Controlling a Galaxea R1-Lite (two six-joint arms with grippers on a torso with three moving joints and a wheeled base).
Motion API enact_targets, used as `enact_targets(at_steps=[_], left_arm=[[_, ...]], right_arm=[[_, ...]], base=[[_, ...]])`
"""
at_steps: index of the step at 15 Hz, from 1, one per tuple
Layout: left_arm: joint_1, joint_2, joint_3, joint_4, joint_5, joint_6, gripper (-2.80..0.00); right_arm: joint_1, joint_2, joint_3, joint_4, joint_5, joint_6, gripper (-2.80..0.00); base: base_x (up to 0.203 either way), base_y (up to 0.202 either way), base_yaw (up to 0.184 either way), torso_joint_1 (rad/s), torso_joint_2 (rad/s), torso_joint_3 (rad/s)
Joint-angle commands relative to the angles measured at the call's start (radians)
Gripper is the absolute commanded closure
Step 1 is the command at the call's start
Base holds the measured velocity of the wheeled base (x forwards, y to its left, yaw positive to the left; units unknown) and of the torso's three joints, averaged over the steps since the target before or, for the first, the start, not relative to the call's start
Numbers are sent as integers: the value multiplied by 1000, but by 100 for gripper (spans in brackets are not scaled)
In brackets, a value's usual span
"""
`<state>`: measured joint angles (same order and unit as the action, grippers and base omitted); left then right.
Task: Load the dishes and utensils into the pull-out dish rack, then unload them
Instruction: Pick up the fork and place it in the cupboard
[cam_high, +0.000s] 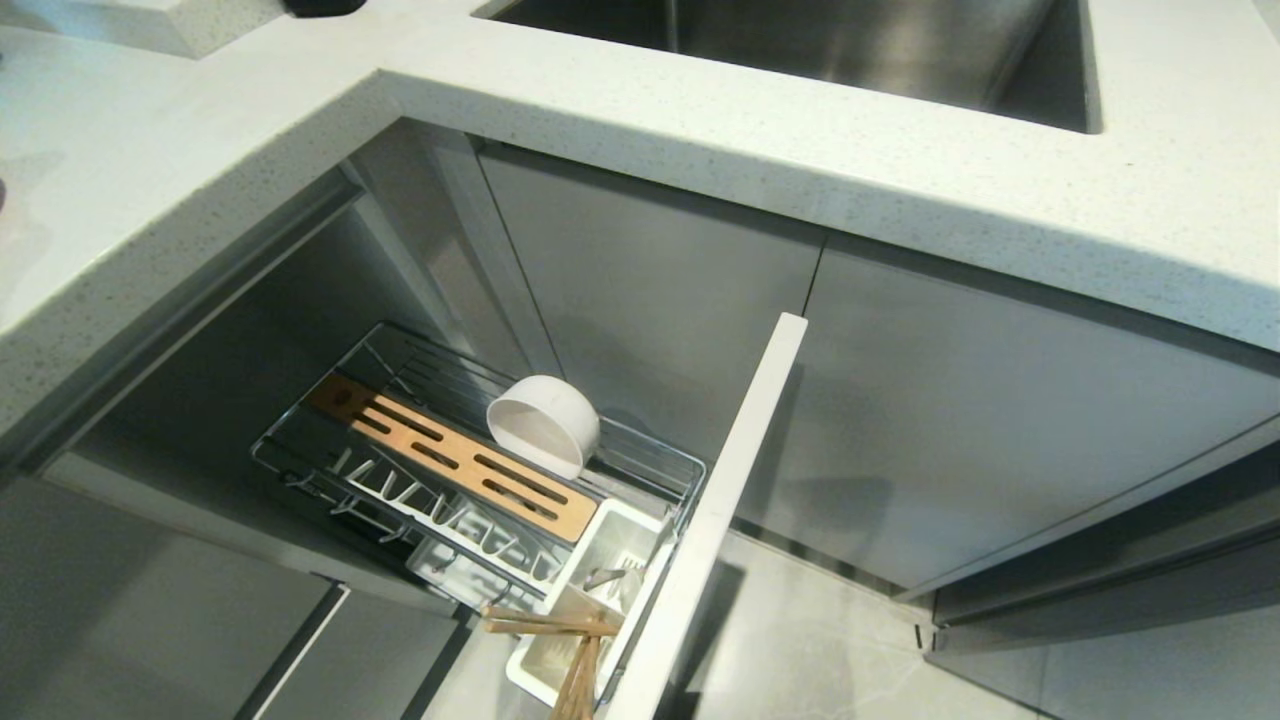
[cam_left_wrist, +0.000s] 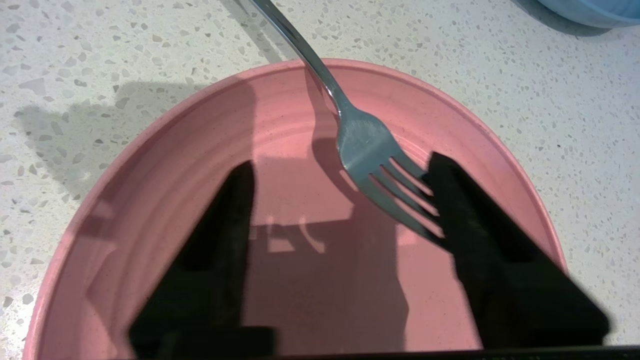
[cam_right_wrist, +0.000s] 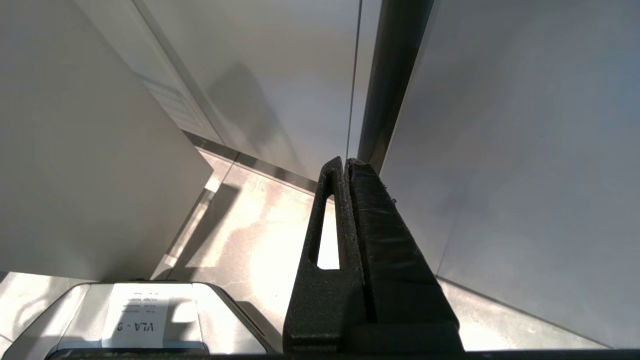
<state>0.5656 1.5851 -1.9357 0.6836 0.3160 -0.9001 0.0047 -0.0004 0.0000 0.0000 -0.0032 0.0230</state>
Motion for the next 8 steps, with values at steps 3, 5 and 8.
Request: enact_targets(at_steps=[3,5,8], left_arm=[[0,-1,0,5,2,-8,0],[0,-1,0,6,2,-8,0],[-1,-2,9,7,0,-10,0]], right_arm=[[0,0,2,-1,0,0,0],[0,0,2,0,0,0,0],[1,0,2,0,0,0,0]], base=[[0,0,0,0,0,0],[0,0,0,0,0,0],[0,0,0,0,0,0]])
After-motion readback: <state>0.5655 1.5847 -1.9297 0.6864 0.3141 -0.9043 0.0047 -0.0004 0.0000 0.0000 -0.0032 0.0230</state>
